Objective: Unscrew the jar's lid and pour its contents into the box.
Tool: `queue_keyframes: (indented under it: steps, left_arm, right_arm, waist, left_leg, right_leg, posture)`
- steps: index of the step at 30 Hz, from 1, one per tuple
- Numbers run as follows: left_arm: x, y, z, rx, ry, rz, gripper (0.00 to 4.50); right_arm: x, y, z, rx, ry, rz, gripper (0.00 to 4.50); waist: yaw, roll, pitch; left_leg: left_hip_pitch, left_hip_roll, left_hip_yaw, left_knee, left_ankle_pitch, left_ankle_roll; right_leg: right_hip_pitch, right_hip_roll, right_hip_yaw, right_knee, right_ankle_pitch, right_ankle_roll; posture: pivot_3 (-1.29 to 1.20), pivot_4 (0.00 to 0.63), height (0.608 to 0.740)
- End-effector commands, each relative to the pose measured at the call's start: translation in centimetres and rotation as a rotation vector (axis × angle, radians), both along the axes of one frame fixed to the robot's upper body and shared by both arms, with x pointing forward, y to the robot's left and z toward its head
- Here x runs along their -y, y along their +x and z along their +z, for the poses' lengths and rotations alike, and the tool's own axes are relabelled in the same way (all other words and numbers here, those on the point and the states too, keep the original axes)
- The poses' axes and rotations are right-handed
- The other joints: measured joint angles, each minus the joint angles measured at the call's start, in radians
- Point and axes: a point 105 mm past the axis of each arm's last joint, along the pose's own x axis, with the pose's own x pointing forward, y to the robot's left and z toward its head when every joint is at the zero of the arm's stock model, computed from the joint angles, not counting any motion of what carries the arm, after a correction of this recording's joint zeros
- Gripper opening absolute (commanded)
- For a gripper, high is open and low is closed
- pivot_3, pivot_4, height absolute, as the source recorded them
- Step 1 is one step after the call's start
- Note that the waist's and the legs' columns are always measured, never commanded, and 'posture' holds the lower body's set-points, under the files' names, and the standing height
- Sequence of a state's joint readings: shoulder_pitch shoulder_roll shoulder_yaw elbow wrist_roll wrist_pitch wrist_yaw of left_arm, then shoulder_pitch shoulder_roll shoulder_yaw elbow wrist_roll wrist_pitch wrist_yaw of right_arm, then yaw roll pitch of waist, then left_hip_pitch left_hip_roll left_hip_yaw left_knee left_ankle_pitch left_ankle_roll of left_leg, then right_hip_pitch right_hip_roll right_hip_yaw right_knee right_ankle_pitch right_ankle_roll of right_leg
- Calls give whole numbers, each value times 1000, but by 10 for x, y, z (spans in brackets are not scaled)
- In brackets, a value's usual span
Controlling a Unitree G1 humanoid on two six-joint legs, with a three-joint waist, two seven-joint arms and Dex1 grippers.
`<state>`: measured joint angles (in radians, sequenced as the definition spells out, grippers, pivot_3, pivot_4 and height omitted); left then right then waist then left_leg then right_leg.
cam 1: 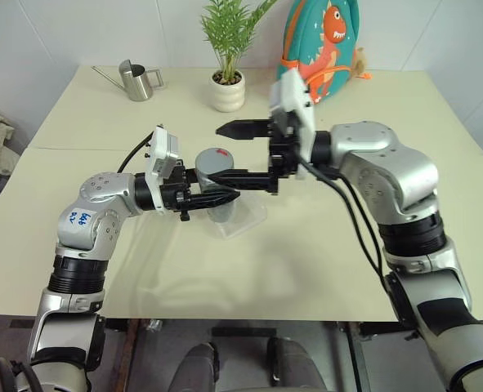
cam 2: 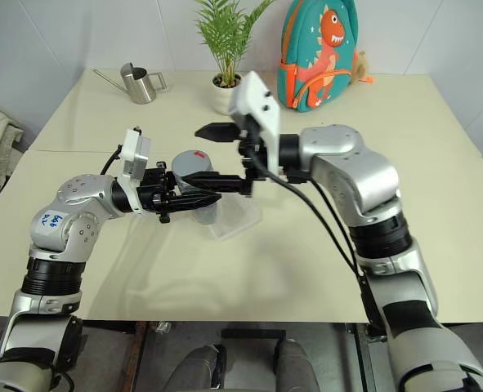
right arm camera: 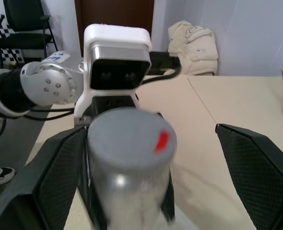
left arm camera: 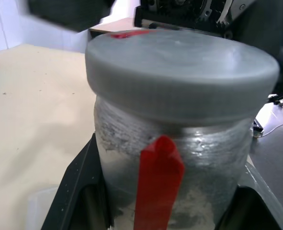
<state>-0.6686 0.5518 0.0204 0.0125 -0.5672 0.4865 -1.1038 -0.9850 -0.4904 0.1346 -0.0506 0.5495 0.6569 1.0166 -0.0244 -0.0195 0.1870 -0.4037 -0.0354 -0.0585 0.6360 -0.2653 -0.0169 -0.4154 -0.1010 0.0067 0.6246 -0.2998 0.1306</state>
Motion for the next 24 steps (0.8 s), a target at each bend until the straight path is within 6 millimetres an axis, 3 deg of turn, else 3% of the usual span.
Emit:
queue_keyframes:
  steps: [1,5,9,15,24]
  left_arm:
    - [4,-9,10,66,5,-51,1929]
    - [3,-9,10,64,4,-48,1929]
    - [2,-9,10,62,7,-45,1929]
    - [2,-8,10,62,9,-46,1929]
    - [7,-7,11,64,11,-60,1929]
  right_arm:
    - [30,8,13,20,45,-94,4484]
    - [46,8,11,-7,39,-119,4484]
    - [47,-1,19,-23,70,-79,4484]
    - [10,-21,31,-1,91,34,4484]
    - [-35,-27,17,33,-9,70,4484]
  waist:
    - [0,0,0]
    - [-1,0,0]
    - [-4,0,0]
    - [-3,0,0]
    - [0,0,0]
  left_leg:
    - [0,0,0,0,0,0]
    - [0,0,0,0,0,0]
    - [0,1,1,0,0,0]
    - [0,2,1,0,0,0]
    - [0,1,1,0,0,0]
  right_leg:
    - [0,0,0,0,0,0]
    - [0,0,0,0,0,0]
    - [0,1,1,0,0,0]
    - [0,1,1,0,0,0]
    - [0,0,1,0,0,0]
  posture:
    - [0,150,740]
    - [0,150,740]
    - [0,150,740]
    - [0,150,740]
    - [0,150,740]
